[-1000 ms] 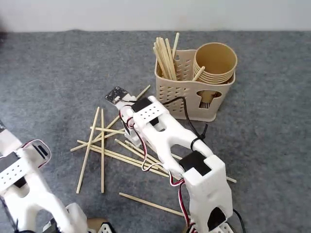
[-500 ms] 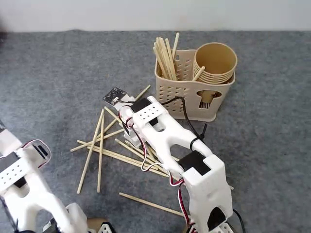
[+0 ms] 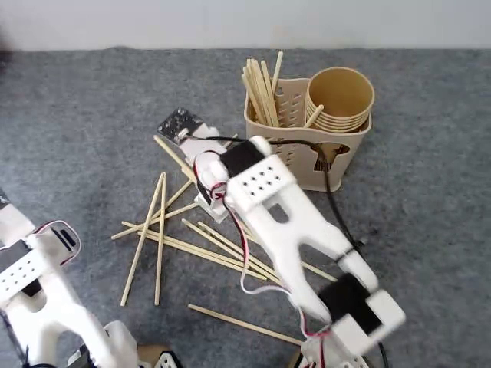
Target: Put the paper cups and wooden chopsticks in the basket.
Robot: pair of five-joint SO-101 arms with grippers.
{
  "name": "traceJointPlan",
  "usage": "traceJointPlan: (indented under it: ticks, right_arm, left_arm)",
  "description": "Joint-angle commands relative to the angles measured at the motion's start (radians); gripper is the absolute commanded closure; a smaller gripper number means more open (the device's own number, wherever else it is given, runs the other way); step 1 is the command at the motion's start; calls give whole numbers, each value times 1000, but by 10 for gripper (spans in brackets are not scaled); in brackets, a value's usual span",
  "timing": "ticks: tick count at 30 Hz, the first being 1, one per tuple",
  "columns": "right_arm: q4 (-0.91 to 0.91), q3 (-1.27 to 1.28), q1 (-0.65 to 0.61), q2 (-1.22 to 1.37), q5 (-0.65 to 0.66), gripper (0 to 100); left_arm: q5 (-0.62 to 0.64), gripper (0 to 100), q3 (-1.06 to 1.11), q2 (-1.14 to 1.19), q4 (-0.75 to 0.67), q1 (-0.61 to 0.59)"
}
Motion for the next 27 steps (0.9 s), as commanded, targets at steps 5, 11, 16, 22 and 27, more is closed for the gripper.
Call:
traceJointPlan:
  ticks: [5,11,16,22,27]
  right_arm:
    - [42,-38,-7,-320,12,991]
    - [1,-44,-4,-501,12,991]
    - [-131,-44,1,-616,9,991]
    - [-354,-35,56,-645,2,990]
    - [-595,40,165,-644,-46,990]
  left_arm:
    - [-12,841,-5,-5,-17,8]
    - [-12,841,-4,-5,-17,8]
    - [-12,841,-4,-5,-17,8]
    - [-12,841,-4,-5,-17,8]
    - [-12,841,1,-5,-17,8]
